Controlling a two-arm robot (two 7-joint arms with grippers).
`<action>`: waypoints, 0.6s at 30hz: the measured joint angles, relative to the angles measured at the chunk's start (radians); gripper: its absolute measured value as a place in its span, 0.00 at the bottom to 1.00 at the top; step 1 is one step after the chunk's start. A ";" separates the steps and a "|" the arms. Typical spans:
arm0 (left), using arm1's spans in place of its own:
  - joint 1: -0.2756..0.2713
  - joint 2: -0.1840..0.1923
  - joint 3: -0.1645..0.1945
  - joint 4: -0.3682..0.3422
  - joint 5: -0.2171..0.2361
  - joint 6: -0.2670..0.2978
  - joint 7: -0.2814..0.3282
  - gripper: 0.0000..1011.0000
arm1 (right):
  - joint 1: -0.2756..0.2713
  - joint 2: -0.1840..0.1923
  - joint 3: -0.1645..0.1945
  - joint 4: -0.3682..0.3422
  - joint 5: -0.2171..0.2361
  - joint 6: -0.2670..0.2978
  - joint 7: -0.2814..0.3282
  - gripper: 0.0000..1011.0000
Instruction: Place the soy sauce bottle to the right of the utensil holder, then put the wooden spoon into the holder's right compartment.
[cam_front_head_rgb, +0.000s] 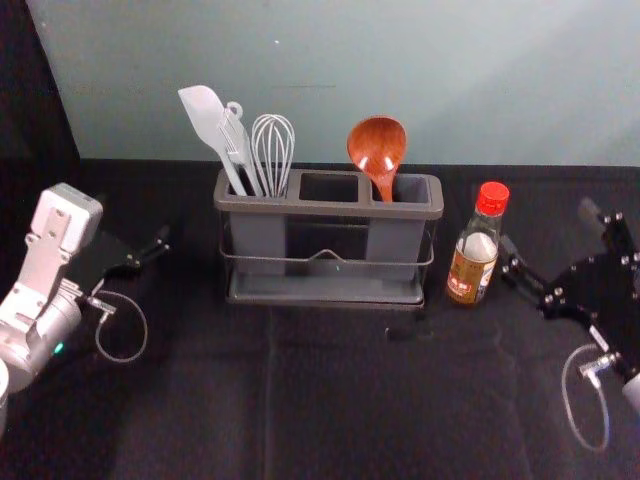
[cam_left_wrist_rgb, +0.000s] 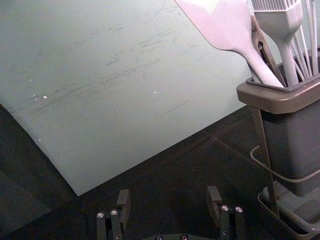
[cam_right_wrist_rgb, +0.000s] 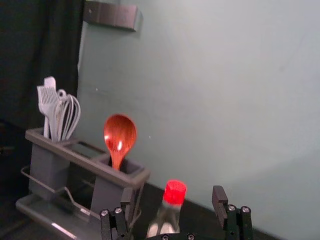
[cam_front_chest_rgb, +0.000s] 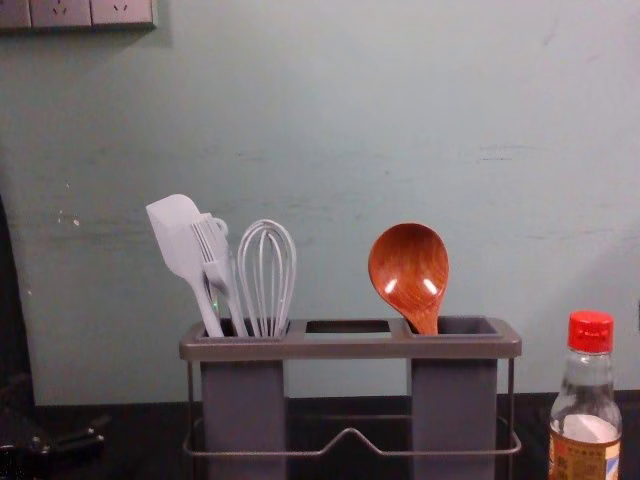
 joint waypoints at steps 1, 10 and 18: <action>0.000 0.000 0.000 0.000 0.000 0.000 0.000 0.99 | -0.008 -0.007 0.002 0.011 0.009 0.000 0.001 0.99; 0.000 0.000 0.000 0.000 0.000 0.000 0.000 0.99 | 0.002 -0.043 0.011 0.104 0.066 0.027 0.039 0.99; 0.000 0.000 0.000 0.000 0.000 0.000 0.000 0.99 | 0.044 -0.050 0.015 0.172 0.096 0.033 0.077 0.99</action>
